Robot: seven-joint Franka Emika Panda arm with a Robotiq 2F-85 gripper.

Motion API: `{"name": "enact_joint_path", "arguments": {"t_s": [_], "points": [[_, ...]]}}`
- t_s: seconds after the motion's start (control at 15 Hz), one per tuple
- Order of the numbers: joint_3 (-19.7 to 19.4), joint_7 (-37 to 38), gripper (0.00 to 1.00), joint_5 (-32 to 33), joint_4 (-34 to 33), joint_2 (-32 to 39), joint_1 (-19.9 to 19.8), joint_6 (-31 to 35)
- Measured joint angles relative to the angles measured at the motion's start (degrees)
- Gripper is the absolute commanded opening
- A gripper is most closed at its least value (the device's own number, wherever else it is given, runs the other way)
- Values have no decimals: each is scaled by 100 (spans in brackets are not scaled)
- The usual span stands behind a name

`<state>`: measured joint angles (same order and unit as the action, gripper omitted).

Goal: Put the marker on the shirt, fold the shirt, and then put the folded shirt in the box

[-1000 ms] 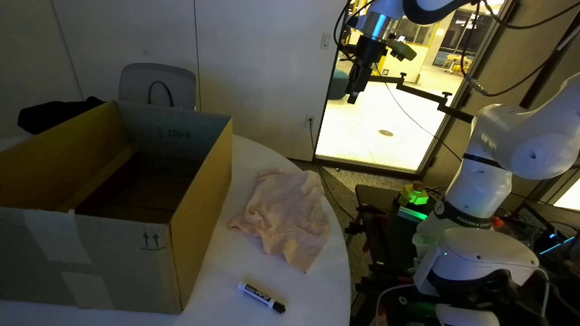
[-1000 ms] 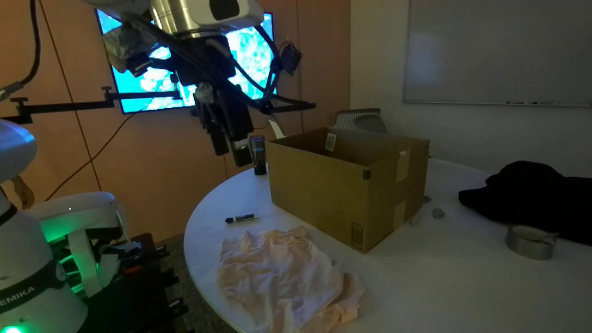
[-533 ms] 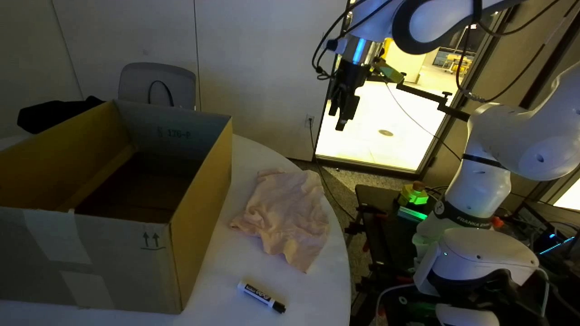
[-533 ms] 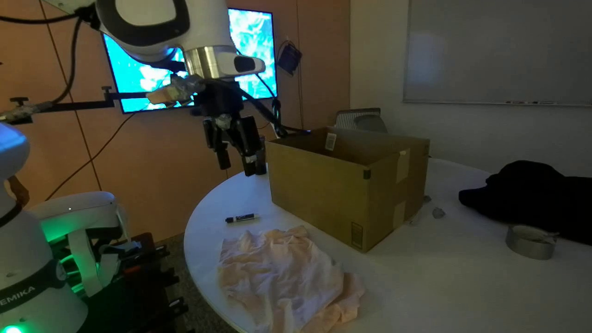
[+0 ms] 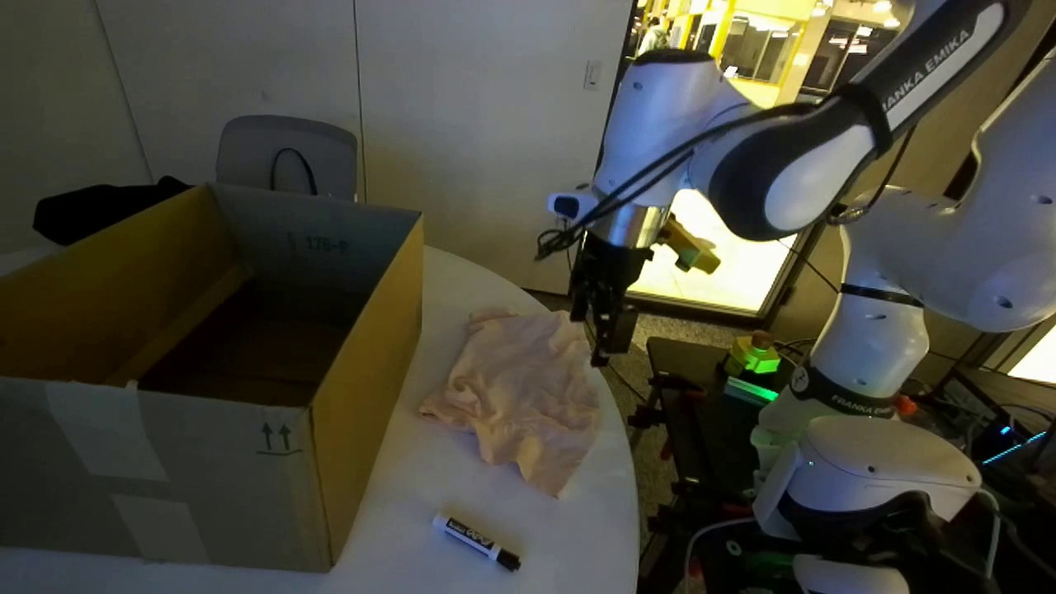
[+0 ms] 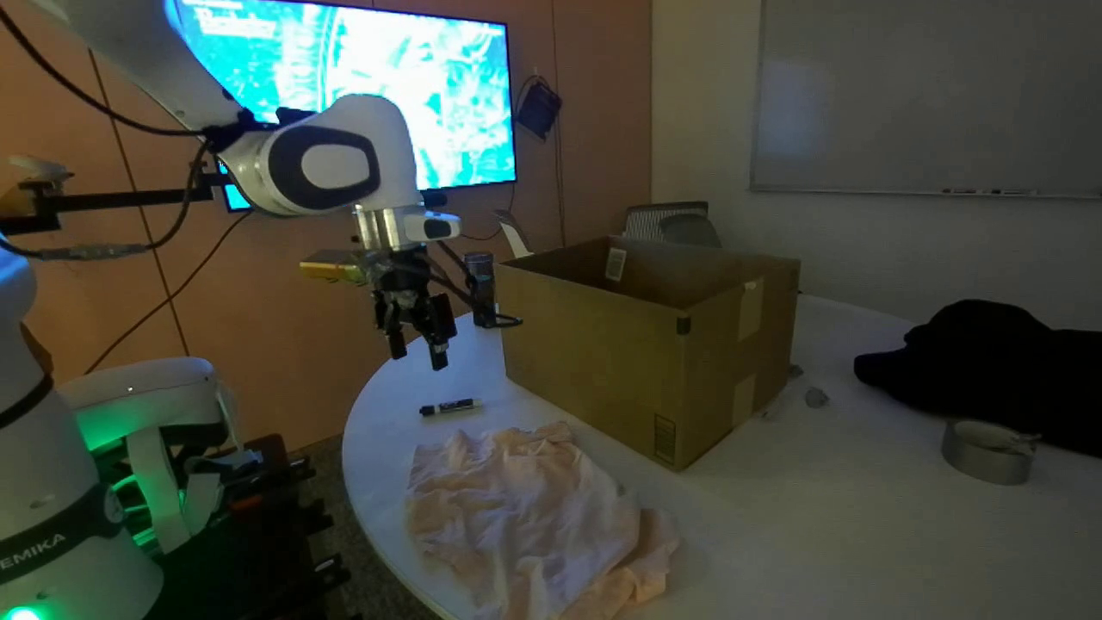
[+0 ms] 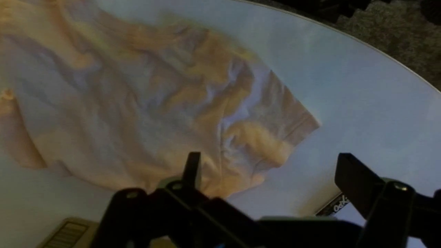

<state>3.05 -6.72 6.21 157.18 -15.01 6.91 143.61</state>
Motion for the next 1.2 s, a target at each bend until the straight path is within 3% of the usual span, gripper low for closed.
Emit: {"name": "enact_joint_path", "arguments": {"t_s": [0.27,0.47,0.87,1.2], "points": [[480,881,100,-84,-249,1152,162,914],[633,1544,100,-56,-636,2027,250,1572],[561,2665,100,-56,-1492,3341,856,2061],[204,3245,100,-80,-2112,4090,1541,2212]]}}
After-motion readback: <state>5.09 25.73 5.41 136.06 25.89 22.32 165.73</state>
